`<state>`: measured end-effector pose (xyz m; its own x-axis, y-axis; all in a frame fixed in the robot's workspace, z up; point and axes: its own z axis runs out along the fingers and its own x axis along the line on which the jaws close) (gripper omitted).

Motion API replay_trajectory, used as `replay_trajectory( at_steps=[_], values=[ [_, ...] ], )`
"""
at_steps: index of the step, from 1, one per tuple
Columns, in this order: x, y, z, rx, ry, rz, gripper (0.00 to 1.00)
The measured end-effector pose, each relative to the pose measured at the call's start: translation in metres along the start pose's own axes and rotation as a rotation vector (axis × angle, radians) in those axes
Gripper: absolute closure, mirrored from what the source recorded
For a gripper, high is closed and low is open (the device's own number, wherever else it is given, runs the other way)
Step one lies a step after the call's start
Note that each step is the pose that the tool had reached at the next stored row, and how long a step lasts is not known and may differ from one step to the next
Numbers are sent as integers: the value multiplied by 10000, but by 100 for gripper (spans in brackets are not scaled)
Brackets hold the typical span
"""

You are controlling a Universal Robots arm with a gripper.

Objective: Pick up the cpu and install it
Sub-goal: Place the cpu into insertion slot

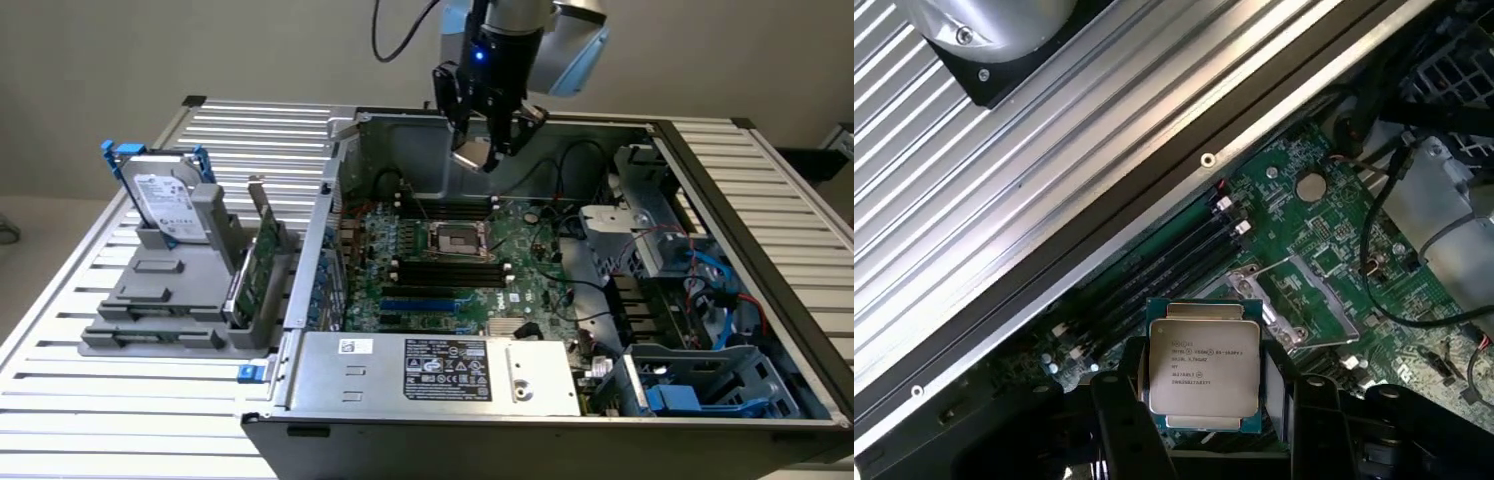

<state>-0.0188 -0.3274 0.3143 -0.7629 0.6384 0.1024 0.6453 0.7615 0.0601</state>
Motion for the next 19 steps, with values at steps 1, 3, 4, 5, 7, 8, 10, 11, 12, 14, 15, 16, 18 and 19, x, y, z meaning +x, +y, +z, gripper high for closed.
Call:
replay_trajectory(
  at_steps=[1,3,4,5,7,8,10,11,12,14,15,16,18,19],
  values=[
    [-1,-1,13,-19,-12,189,45],
    [-4,-2,39,-56,-33,547,45],
    [-5,-3,51,-74,-44,732,45],
    [-7,-4,64,-93,-55,909,45],
    [-15,-9,142,-207,-122,2014,45],
    [-18,-11,178,-268,-157,2597,45],
    [-20,-12,197,-304,-179,2955,45],
    [-21,-12,204,-322,-190,3134,45],
    [-22,-13,211,-340,-200,3307,45],
    [-23,-14,225,-378,-223,3681,45],
    [-24,-14,232,-396,-234,3859,45],
    [-25,-15,239,-415,-244,4038,45],
    [-26,-16,253,-453,-266,4406,45],
    [-27,-16,259,-471,-277,4584,45]
  ],
)
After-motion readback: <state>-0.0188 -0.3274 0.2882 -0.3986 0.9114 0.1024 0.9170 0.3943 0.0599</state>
